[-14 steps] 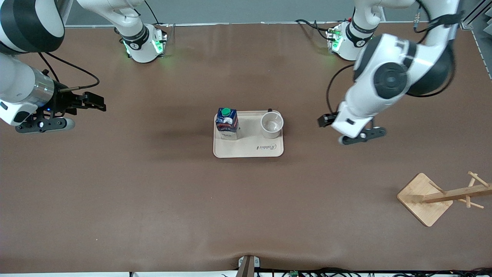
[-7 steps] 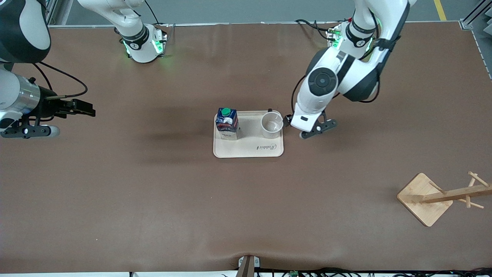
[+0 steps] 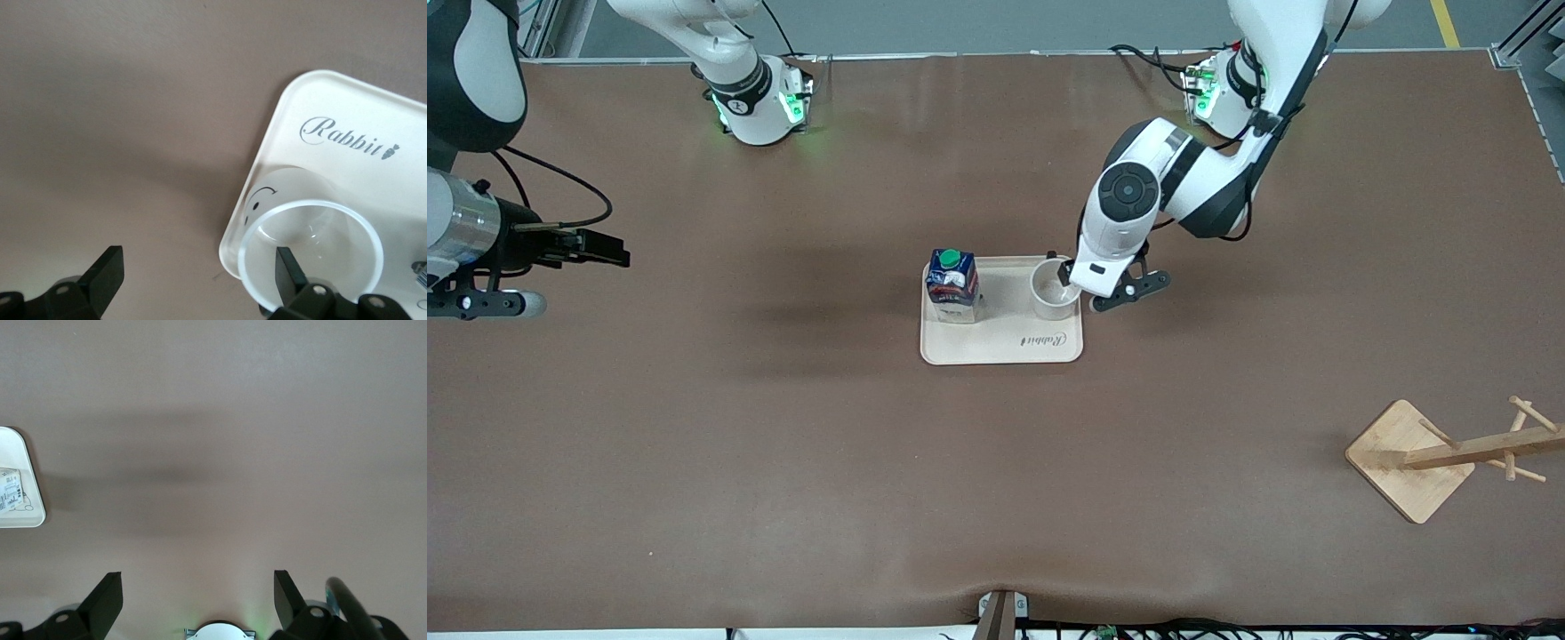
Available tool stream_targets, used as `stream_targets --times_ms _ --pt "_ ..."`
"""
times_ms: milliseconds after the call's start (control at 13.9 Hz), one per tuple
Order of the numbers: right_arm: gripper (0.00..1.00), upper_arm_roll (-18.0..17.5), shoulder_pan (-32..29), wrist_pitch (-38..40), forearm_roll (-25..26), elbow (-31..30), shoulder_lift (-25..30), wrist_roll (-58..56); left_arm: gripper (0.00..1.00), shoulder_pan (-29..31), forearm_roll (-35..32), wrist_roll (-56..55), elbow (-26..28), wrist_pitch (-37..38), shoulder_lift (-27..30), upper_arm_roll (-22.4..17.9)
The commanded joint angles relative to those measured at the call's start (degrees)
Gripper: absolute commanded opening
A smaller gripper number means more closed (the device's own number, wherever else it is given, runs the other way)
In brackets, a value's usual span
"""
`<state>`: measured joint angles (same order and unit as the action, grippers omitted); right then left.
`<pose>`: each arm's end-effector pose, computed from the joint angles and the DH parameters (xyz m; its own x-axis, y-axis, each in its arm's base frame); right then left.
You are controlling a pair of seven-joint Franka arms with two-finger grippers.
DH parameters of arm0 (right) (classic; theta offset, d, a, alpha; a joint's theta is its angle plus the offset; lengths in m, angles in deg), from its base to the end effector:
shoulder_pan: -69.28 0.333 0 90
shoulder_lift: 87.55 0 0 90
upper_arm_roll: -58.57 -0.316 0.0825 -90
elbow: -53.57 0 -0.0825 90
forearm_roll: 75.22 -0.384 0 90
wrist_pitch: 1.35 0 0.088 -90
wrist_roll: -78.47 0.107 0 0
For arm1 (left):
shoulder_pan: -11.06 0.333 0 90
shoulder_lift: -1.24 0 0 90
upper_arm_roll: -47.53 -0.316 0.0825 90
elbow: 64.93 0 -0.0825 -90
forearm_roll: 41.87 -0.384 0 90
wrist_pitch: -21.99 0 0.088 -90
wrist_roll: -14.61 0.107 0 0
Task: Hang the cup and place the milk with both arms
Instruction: 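Lower the left gripper and grasp the white mug by its rim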
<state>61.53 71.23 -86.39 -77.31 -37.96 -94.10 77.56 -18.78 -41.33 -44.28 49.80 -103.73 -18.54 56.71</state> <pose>0.5714 -0.0045 0.5413 0.9744 0.0009 -0.2249 -0.0069 -0.9994 -0.0338 0.4574 -0.3681 0.2754 0.9265 0.3534 -0.1289 0.3431 -0.9344 -0.0961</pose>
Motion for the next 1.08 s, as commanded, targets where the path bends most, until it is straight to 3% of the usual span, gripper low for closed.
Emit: stream_targets --times_ms 0,287,502,646,789,1005 --pt "1.0 -0.6 0.2 -1.2 1.1 2.2 -0.4 0.1 1.0 -1.4 -0.1 -2.5 0.4 -1.1 -0.8 0.4" --pt "1.0 -0.6 0.8 -2.6 1.0 6.1 -1.2 -0.4 0.97 -2.3 -0.2 -4.4 0.2 -3.2 -3.3 0.6" --pt "1.0 -0.4 1.0 -3.1 0.4 7.8 -1.4 -0.9 0.6 -2.9 -0.2 -6.5 -0.3 -6.2 -5.9 0.6" --pt "1.0 -0.7 1.6 -2.3 1.1 8.2 0.3 -0.3 0.42 -3.8 -0.4 -8.9 -0.4 -8.5 -7.6 0.5" --pt "1.0 -0.4 0.7 -2.2 0.6 7.6 1.6 -0.4 0.02 -3.8 -0.4 -9.2 -1.3 -8.5 -8.0 0.5" --pt "1.0 -0.6 1.5 -0.9 0.6 7.2 2.7 -0.2 0.0 -3.5 -0.7 -8.7 -1.6 -8.0 -7.7 0.5"
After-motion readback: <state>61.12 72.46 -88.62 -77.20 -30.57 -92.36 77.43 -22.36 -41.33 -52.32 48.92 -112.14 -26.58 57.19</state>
